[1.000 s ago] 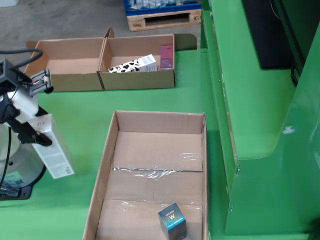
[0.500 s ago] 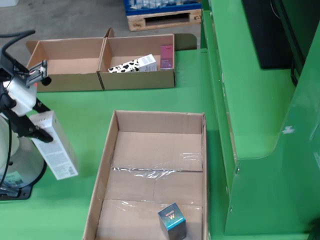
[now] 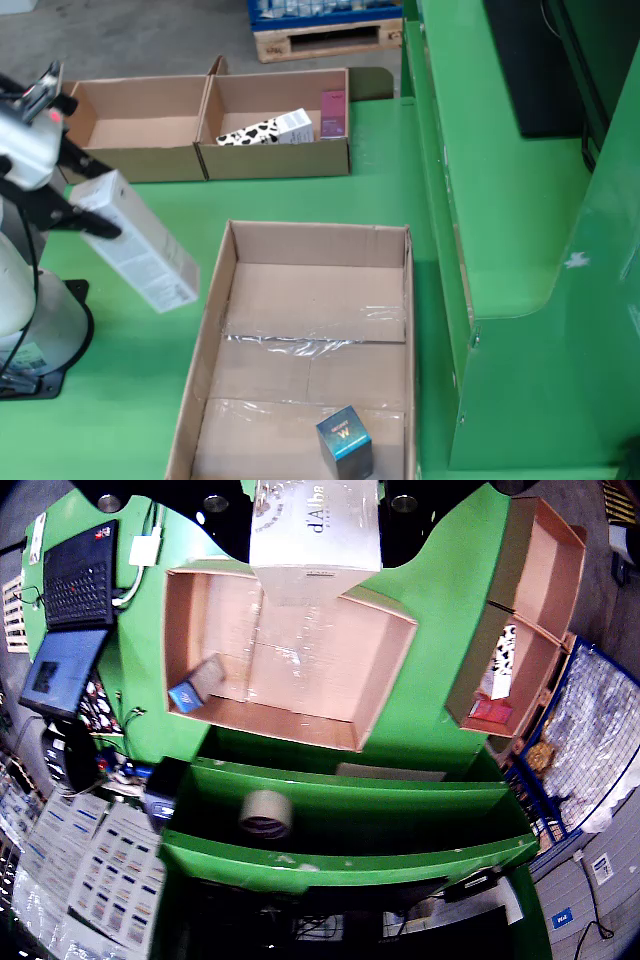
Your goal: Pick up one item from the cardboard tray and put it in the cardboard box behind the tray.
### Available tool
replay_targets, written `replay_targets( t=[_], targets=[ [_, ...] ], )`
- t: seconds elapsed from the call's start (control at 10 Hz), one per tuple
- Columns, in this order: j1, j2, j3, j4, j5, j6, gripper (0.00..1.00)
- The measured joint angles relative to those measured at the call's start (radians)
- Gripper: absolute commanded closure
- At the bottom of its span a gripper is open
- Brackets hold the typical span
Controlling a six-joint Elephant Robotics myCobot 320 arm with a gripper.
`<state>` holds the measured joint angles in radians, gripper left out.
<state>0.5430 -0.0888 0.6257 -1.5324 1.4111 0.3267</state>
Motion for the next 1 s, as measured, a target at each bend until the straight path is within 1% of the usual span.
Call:
replay_targets(
  t=[0.2, 0.3, 0.4, 0.6, 0.8, 0.9, 1.0],
  targets=[
    [0.112, 0.017, -0.113, 0.110, 0.008, 0.109, 1.00],
    [0.153, 0.040, -0.156, 0.150, 0.032, 0.117, 1.00],
    [0.206, 0.077, -0.205, 0.209, 0.051, 0.072, 1.00],
    [0.305, 0.081, -0.307, 0.304, 0.071, 0.031, 1.00],
    [0.388, 0.086, -0.391, 0.385, 0.100, -0.038, 1.00],
    [0.442, 0.099, -0.446, 0.440, 0.083, -0.032, 1.00],
    [0.483, 0.104, -0.486, 0.456, 0.081, -0.026, 1.00]
  ],
)
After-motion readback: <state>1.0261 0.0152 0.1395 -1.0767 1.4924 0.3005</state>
